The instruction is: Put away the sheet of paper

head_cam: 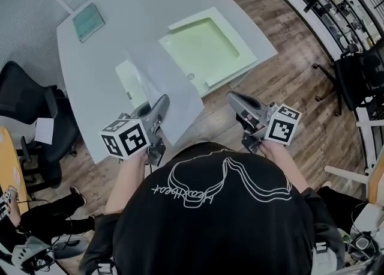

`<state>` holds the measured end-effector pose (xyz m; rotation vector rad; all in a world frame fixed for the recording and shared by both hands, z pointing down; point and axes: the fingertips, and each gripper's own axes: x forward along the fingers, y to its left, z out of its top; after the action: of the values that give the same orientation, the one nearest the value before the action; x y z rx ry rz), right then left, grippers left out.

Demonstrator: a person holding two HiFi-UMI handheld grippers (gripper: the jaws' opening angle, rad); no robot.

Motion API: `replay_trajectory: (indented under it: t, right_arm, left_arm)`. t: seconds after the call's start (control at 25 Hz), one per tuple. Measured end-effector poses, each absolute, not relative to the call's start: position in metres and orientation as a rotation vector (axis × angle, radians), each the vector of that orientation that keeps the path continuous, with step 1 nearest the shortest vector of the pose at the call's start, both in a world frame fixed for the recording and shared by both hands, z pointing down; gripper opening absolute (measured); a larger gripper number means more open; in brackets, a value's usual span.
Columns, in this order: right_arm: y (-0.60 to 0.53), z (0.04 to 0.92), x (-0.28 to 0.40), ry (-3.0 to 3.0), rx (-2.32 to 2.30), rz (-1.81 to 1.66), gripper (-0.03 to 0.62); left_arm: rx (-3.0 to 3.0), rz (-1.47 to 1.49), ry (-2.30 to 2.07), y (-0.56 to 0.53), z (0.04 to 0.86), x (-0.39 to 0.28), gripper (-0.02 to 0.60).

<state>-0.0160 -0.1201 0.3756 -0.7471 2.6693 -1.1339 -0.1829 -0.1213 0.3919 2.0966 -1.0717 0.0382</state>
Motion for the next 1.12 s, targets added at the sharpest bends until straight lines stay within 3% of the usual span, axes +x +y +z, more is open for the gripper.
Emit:
replay_trajectory:
  t: [0.76, 1.12]
  right_arm:
    - [-0.129, 0.402, -0.005, 2.645, -0.771, -1.186, 0.009]
    - [-0.192, 0.403, -0.002, 2.661, -0.703, -1.248, 0.009]
  left_arm:
    - [2.009, -0.023, -1.086, -0.154, 0.421, -0.195, 0.011]
    - [1.942, 0.007, -1.104, -0.197, 0.430, -0.185, 0.011]
